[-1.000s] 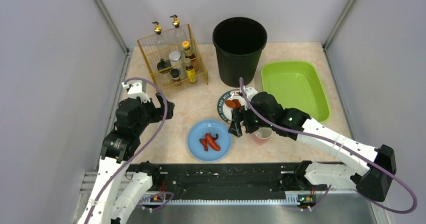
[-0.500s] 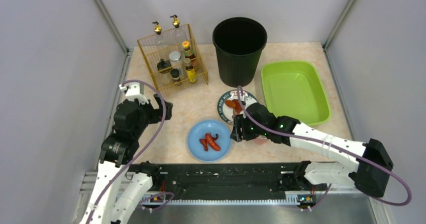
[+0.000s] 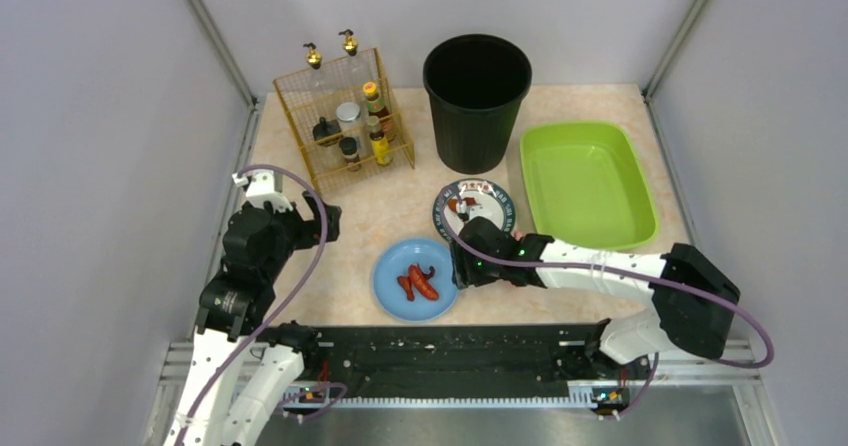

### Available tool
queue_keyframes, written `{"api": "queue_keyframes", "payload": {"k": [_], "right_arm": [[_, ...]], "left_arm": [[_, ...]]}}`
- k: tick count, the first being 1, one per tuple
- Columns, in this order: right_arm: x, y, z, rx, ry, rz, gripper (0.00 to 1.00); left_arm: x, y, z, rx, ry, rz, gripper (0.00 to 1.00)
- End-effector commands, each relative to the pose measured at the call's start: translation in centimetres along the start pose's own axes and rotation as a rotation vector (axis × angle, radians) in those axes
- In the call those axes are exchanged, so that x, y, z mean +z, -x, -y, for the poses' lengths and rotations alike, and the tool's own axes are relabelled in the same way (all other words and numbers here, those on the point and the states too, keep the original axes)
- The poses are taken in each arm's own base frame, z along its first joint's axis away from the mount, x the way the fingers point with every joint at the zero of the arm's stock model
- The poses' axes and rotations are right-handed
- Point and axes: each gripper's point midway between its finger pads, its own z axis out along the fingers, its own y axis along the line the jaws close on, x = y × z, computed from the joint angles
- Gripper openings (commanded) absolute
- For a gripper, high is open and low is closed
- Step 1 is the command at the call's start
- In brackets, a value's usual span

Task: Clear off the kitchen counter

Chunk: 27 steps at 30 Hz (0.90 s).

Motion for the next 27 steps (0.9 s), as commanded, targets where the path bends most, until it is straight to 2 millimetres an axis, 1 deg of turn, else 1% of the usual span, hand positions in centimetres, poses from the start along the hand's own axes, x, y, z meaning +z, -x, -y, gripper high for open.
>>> {"api": "queue_keyframes", "payload": {"k": [1, 8, 11, 13, 17, 18, 19, 20, 21, 23, 24, 27], "right_arm": [[1.0, 2.5, -1.7, 0.031, 0.020, 0.084, 0.54], [3.2, 2.3, -1.5, 0.043, -0.015, 0.084, 0.48], [3.8, 2.4, -1.5, 0.048, -0.019, 0.091, 0.43], [4.2, 2.3, -1.4, 0.053, -0.023, 0.091, 0.38], [4.9, 2.0, -1.4, 0.070, -0.020, 0.088, 0.33], [5.0, 1.9, -1.4, 0.076, -0.016, 0.089, 0.29], [5.0, 1.9, -1.4, 0.079, -0.014, 0.092, 0.21], [5.1, 2.0, -1.5, 0.082, -0.010, 0.096, 0.18], [5.1, 2.1, -1.5, 0.085, -0.009, 0.099, 0.11], [5.1, 2.2, -1.7, 0.085, -0.003, 0.105, 0.02], [5.0, 2.2, -1.7, 0.085, -0.002, 0.106, 0.00], [4.8, 2.7, -1.8, 0.084, 0.000, 0.122, 0.00]], "left_arm": [[0.0, 1.0, -0.1, 0.005, 0.001, 0.055, 0.99], [-0.2, 1.0, -0.2, 0.006, 0.004, 0.059, 0.99], [-0.1, 1.0, -0.2, 0.008, 0.008, 0.059, 0.99], [-0.2, 1.0, -0.3, 0.008, 0.011, 0.061, 0.99], [-0.2, 1.1, -0.4, 0.010, 0.016, 0.065, 0.99], [-0.2, 1.0, -0.4, 0.011, 0.018, 0.063, 0.99], [-0.2, 1.1, -0.5, 0.012, 0.019, 0.064, 0.99], [-0.3, 1.1, -0.4, 0.012, 0.018, 0.066, 0.99], [-0.3, 1.1, -0.5, 0.012, 0.020, 0.067, 0.99], [-0.3, 1.1, -0.5, 0.013, 0.024, 0.067, 0.99], [-0.3, 1.1, -0.6, 0.013, 0.024, 0.067, 0.99], [-0.3, 1.2, -0.6, 0.013, 0.025, 0.068, 0.99]]}}
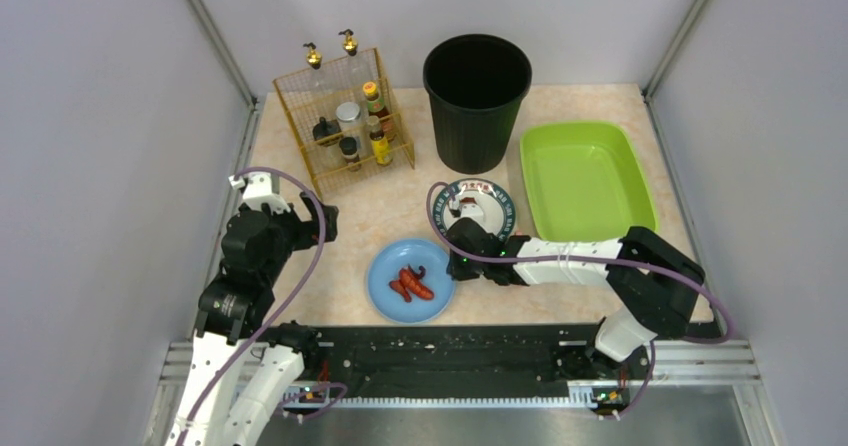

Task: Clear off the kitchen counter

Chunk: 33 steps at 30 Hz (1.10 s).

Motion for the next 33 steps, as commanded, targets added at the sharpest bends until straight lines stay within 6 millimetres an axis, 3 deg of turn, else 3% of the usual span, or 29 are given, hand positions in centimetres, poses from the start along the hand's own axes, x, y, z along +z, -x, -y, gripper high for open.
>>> {"api": "queue_keyframes", "payload": {"k": [1, 12, 21, 29, 33], "right_arm": [[-0.3, 1.4, -1.2, -0.008, 0.024, 0.051, 0.00], [-3.0, 4.8, -3.8, -0.067, 0.093, 0.097, 0.00], [-5.3, 9.5, -5.5, -0.051, 0.180, 0.155, 0.00], [-6.3, 12.3, -5.9, -0.031, 0.214, 0.185, 0.00], [-7.8, 15.3, -5.9, -0.008, 0.231, 0.248, 0.00]], "left_arm": [[0.0, 1.0, -0.1, 0.013, 0.002, 0.047, 0.99], [-0.3, 1.3, -0.5, 0.011, 0.022, 0.064, 0.99], [-0.9, 1.8, -1.5, 0.000, 0.079, 0.099, 0.99], [-1.1, 1.9, -1.8, -0.003, 0.095, 0.110, 0.99], [-1.1, 2.0, -1.9, -0.005, 0.098, 0.112, 0.99]]}}
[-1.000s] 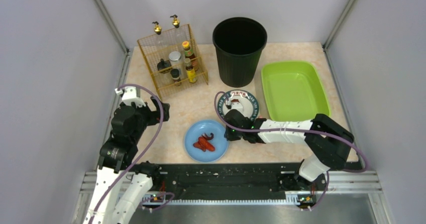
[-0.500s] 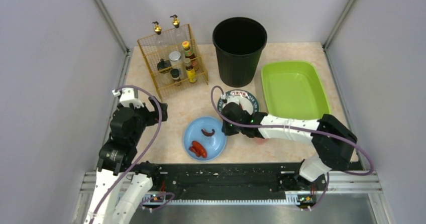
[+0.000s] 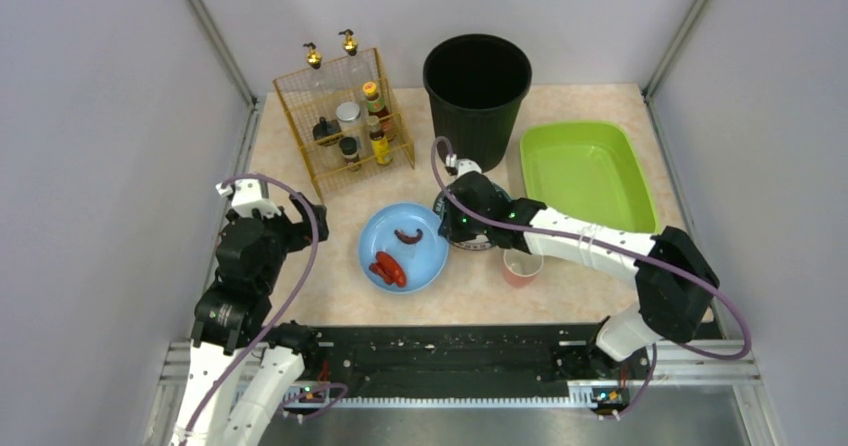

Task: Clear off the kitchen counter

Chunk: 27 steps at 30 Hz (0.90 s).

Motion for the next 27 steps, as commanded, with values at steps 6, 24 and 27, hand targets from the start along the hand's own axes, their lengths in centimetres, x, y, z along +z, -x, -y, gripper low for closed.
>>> {"api": "queue_keyframes", "payload": {"k": [6, 24, 27], "right_arm": [[-5.4, 11.9, -3.0, 0.019, 0.104, 0.235, 0.00], [-9.6, 27.8, -0.1, 0.125, 0.059, 0.474, 0.00], [-9.9, 30.2, 0.8, 0.150, 0.042, 0.508, 0.00]], "left_arm": [[-0.2, 0.9, -0.2, -0.002, 0.008, 0.040, 0.99], [-0.2, 0.8, -0.1, 0.000, 0.002, 0.038, 0.99], [-0.2, 0.8, -0.1, -0.002, 0.002, 0.039, 0.99]]}}
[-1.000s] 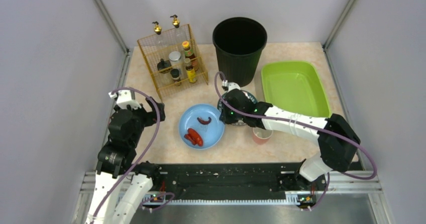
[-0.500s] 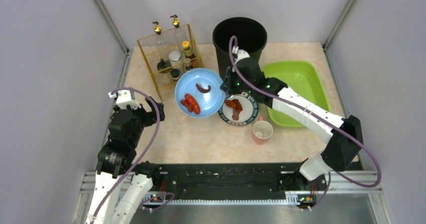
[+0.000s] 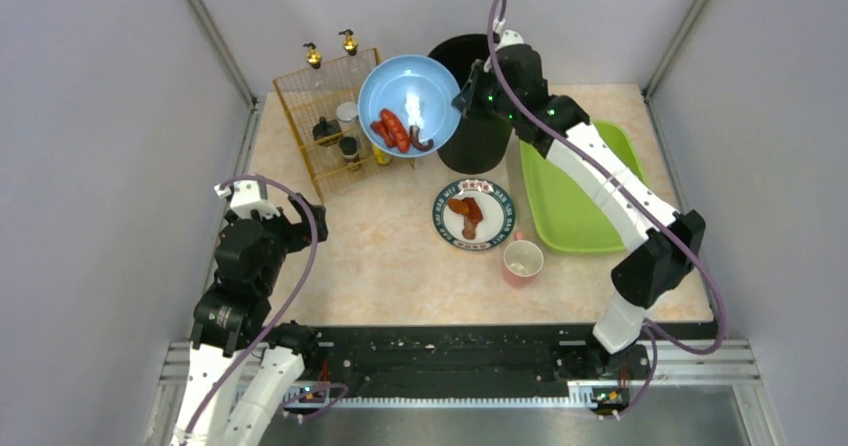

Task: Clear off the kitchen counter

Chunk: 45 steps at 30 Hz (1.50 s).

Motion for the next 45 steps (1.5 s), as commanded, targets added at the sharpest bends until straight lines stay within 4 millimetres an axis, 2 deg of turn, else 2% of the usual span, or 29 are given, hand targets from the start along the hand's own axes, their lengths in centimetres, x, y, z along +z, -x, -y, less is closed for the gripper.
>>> {"api": "queue_keyframes", "payload": {"k": [1, 5, 11, 15, 20, 24, 32, 35, 39, 45], "right_arm": [[-0.2, 6.2, -0.8, 0.059, 0.030, 0.122, 0.00], [1.1, 9.0, 0.8, 0.107, -0.002, 0.151, 0.00], [1.5, 13.9, 3.8, 0.177, -0.059, 0.256, 0.00], [1.6, 16.2, 6.4, 0.209, -0.119, 0.325, 0.00], [1.4, 18.1, 9.8, 0.203, -0.213, 0.404, 0.00], [1.3, 18.9, 12.1, 0.130, -0.313, 0.459, 0.00], [1.4, 19.3, 14.8, -0.077, -0.430, 0.522, 0.00], [1.0, 19.2, 15.0, -0.166, -0.426, 0.556, 0.00], [0.3, 18.2, 15.4, -0.283, -0.426, 0.614, 0.00], [-1.5, 17.1, 14.0, -0.499, -0.428, 0.727, 0.00]], "left_arm": [[0.0, 0.7, 0.1, -0.001, -0.006, 0.031, 0.99], [-0.1, 0.7, 0.1, -0.001, -0.008, 0.030, 0.99], [-0.1, 0.7, 0.1, -0.002, -0.005, 0.032, 0.99], [-0.1, 0.7, 0.1, -0.001, -0.006, 0.031, 0.99], [0.0, 0.7, 0.2, -0.001, -0.008, 0.027, 0.99], [0.0, 0.6, 0.2, -0.001, -0.008, 0.026, 0.99], [0.0, 0.7, 0.1, -0.001, -0.008, 0.028, 0.99], [-0.1, 0.7, 0.2, -0.001, -0.010, 0.030, 0.99], [0.0, 0.7, 0.2, -0.001, -0.013, 0.027, 0.99], [0.1, 0.6, 0.2, -0.001, -0.010, 0.024, 0.99]]}}
